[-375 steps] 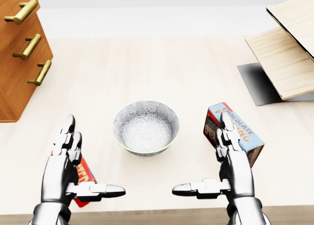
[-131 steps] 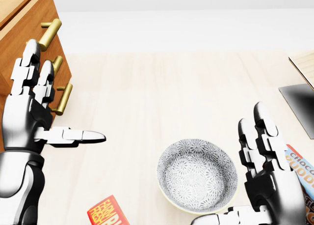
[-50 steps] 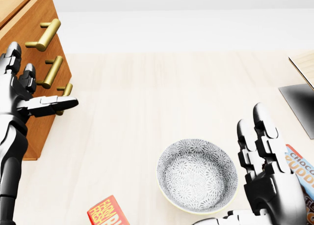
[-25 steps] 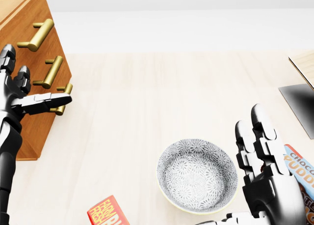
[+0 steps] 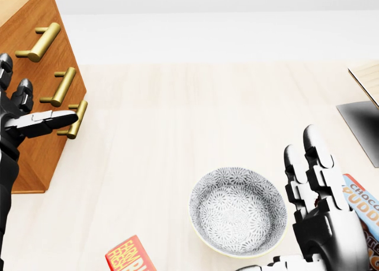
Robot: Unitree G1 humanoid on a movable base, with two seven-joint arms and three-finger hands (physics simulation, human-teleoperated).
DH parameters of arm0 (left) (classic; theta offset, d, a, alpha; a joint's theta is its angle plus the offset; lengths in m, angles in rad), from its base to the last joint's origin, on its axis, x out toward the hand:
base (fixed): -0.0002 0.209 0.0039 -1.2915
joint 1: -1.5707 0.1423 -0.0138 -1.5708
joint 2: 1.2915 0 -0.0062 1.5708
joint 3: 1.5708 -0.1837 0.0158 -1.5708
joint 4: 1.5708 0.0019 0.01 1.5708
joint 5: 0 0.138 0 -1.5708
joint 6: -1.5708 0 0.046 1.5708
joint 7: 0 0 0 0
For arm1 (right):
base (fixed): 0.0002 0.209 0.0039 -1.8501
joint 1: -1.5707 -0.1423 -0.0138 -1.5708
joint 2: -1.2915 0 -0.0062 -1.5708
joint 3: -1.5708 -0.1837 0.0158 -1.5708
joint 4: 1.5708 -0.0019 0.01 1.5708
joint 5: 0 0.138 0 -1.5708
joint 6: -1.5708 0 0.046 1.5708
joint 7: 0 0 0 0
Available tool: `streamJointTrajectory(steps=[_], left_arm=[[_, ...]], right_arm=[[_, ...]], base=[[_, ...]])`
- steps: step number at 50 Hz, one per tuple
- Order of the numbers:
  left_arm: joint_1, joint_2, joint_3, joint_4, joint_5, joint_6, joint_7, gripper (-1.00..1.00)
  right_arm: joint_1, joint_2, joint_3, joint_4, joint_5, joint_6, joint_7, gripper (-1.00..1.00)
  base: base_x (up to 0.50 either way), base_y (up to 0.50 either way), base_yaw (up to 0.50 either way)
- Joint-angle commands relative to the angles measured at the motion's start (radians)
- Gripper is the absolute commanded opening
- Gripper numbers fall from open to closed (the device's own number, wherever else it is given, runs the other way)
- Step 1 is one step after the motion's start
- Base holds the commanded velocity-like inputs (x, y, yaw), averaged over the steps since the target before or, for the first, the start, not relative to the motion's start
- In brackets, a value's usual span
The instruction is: Close the top drawer of the cabinet and put the bowl on top of it.
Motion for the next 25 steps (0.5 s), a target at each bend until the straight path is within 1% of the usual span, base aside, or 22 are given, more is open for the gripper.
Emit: streamJointTrajectory(steps=[1, 17, 22, 25], left_arm=[[0.007, 0.045, 0.052, -0.05, -0.038, 0.0, 0.041, 1.0], [0.013, 0.064, 0.065, -0.071, -0.078, 0.0, 0.041, 1.0], [0.021, 0.057, 0.059, -0.095, -0.077, 0.0, 0.048, 1.0], [0.043, 0.041, 0.047, -0.146, -0.065, 0.0, 0.049, 1.0]], right_arm=[[-0.004, 0.0, -0.001, 0.005, -0.001, -0.001, 0.001, 1.0], [0.001, 0.0, 0.002, 0.006, -0.003, -0.007, 0.001, 1.0], [-0.002, 0.0, 0.001, 0.007, -0.002, -0.005, 0.0, 1.0], [-0.004, -0.001, -0.001, 0.006, 0.0, -0.003, 0.0, 1.0]], base=[[0.0, 0.0, 0.0], [0.0, 0.0, 0.0], [0.0, 0.0, 0.0], [0.0, 0.0, 0.0]])
